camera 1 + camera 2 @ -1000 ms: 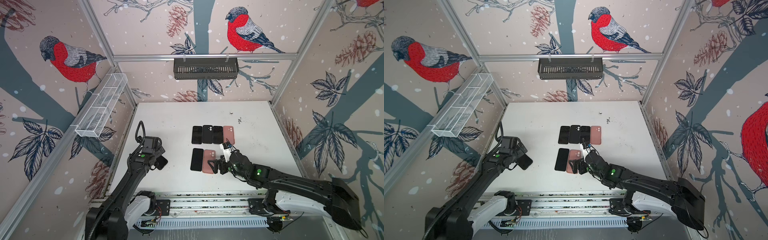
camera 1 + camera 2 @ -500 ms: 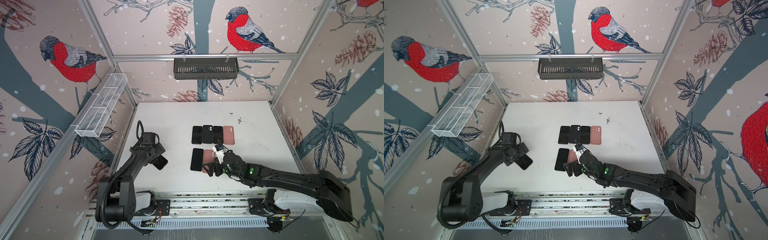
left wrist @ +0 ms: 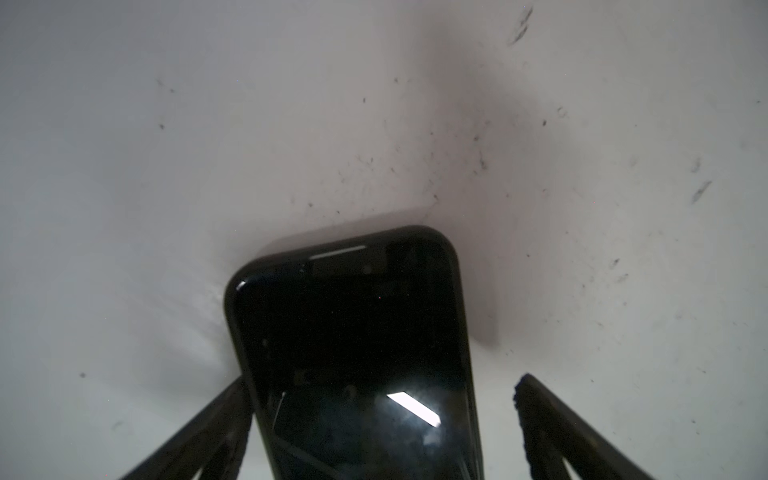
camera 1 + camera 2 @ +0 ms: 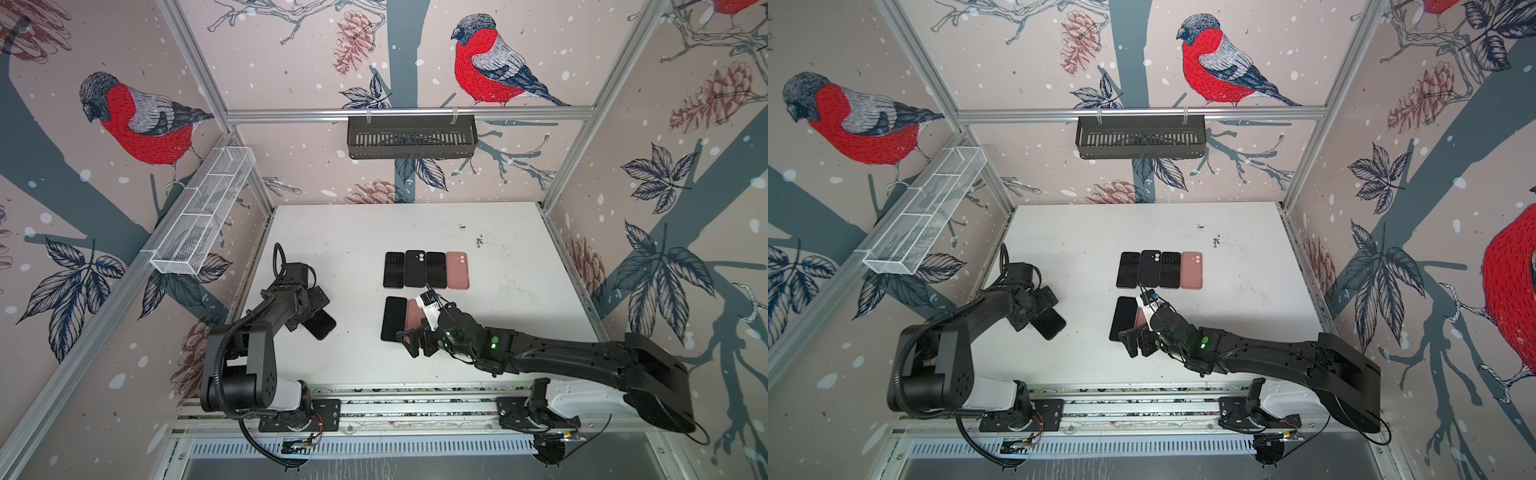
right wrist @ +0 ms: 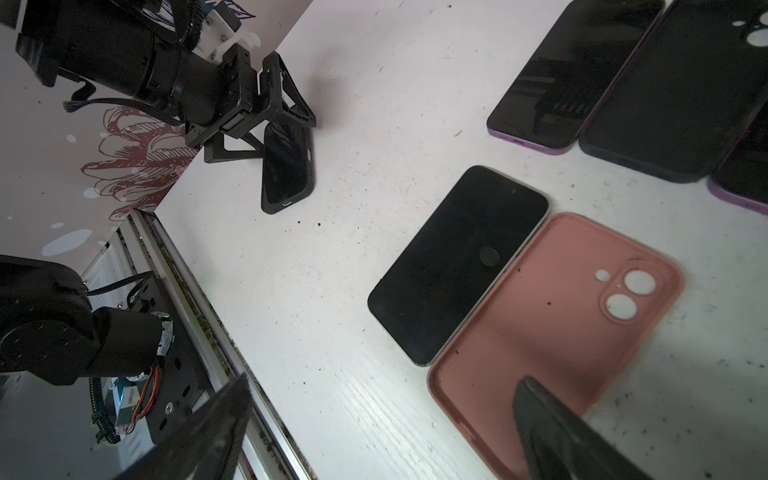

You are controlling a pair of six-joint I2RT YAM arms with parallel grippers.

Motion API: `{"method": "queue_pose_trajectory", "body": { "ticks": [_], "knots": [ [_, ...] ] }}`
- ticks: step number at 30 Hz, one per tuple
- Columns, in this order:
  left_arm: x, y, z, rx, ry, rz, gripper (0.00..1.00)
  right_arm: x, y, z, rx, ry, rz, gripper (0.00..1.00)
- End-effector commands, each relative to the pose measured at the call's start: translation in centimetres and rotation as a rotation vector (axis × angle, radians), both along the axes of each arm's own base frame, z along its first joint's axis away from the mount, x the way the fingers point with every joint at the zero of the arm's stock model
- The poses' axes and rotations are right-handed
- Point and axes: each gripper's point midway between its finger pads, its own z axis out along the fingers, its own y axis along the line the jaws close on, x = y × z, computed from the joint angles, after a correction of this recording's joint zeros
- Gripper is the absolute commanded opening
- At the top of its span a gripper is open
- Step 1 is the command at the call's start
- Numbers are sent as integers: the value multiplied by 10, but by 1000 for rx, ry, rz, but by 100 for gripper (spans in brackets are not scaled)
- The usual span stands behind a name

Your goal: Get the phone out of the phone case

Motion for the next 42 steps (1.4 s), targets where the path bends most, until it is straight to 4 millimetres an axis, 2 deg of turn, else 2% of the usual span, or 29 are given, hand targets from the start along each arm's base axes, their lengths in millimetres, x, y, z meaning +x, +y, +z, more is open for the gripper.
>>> {"method": "queue_pose_trajectory", "body": {
  "ticks": [1,11,22,28,31,42],
  "knots": [
    [4,-4,-4,-41,13,-13,96,1,8,4,9,-32,17,100],
    [1,-5,-17,-61,67,-19,95,-1,14,-3,0,-23,31,100],
    [-8,-6,-33,-56,148,-44,83,3,21,3,11,-36,32,100],
    [-9,-6,-33,-44,151,-54,80,4,28,2,12,-31,42,100],
    [-8,-8,-32,-55,145,-63,75,4,32,0,15,-23,48,100],
    [0,-27,-21,-149,68,-122,65,0,61,-9,61,32,103,100]
  ]
}}
